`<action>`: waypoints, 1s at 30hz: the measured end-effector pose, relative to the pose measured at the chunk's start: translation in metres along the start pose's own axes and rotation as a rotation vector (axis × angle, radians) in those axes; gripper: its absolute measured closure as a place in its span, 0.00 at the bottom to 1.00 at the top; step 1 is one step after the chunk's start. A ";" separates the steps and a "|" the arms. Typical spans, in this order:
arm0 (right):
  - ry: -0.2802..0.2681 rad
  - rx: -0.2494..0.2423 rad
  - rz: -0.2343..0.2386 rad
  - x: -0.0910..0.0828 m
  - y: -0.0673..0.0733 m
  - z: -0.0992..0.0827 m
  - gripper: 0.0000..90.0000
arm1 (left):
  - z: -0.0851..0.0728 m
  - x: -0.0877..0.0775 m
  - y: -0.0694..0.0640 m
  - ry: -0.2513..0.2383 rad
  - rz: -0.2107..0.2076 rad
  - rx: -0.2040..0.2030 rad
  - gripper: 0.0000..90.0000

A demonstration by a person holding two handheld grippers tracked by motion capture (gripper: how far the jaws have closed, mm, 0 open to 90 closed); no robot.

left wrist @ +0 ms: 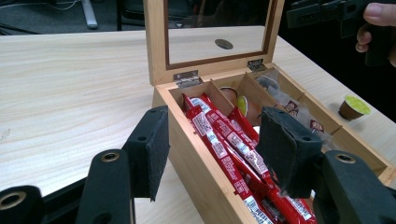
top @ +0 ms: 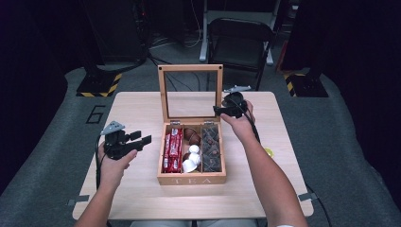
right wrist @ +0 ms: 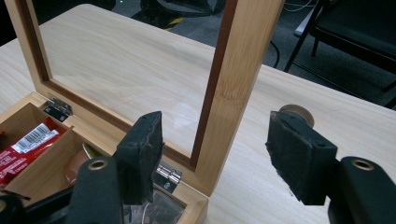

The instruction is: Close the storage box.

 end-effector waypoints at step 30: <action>0.013 0.012 0.030 0.026 0.008 -0.005 0.38 | 0.000 -0.001 0.001 -0.003 -0.004 -0.002 0.48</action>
Point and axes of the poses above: each handheld gripper's, and its own axes: x roughly forward along the jaws, z roughly out of its top, y roughly to its left, the point moved 5 cm from there along x, roughly forward along the jaws, and after that the axes turned 3 degrees about -z, right-handed, at the moved point
